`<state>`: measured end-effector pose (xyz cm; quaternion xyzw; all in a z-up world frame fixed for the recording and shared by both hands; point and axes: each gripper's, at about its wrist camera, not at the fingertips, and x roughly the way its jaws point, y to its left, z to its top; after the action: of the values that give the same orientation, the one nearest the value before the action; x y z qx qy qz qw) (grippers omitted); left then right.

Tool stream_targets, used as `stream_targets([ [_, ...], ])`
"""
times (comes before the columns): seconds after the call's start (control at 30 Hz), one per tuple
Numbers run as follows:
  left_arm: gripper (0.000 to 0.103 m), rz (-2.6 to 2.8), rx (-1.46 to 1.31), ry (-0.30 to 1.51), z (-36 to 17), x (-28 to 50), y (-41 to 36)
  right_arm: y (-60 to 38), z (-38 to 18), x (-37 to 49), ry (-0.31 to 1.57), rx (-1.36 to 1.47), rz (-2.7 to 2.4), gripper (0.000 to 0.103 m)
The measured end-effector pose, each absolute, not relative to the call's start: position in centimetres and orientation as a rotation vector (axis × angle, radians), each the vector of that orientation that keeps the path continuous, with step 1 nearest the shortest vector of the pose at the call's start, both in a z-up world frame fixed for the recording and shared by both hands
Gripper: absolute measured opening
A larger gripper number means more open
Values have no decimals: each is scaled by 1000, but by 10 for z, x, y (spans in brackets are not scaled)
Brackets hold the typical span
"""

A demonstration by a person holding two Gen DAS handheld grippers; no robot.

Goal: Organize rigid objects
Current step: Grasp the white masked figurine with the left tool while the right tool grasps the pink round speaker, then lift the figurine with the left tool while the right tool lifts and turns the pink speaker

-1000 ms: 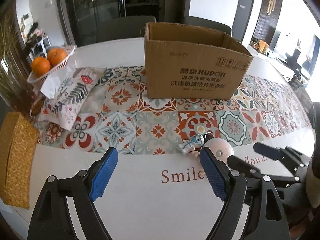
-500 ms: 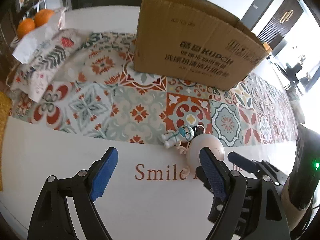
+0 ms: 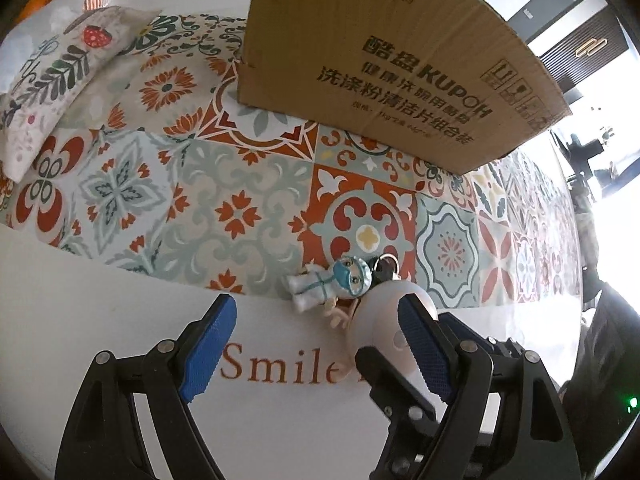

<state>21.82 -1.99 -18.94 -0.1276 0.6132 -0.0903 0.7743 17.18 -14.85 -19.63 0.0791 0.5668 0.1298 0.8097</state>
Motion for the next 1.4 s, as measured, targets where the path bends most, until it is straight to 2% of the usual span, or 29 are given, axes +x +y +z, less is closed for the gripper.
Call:
stream_targets([
  [0.3, 75, -171, -286, 1374, -208, 229, -31, -150, -204, 173, 1228, 207, 269, 76],
  [0.67, 71, -149, -292, 1368, -218, 243, -38, -147, -209, 178, 1222, 206, 252, 76],
  [0.83, 70, -152, -288, 1367, -220, 246, -39, -147, -209, 178, 1216, 203, 262, 73],
  [1.17, 67, -141, -172, 1377, -220, 239, -54, -177, -204, 172, 1212, 189, 171, 73],
  [1.27, 62, -127, -146, 1365, -223, 238, -55, -180, -203, 171, 1208, 171, 159, 73],
  [1.33, 52, -126, -132, 1351, -222, 236, -57, -180, -202, 170, 1206, 162, 157, 73],
  [1.4, 52, -130, -125, 1348, -221, 236, -58, -181, -201, 170, 1206, 166, 155, 73],
])
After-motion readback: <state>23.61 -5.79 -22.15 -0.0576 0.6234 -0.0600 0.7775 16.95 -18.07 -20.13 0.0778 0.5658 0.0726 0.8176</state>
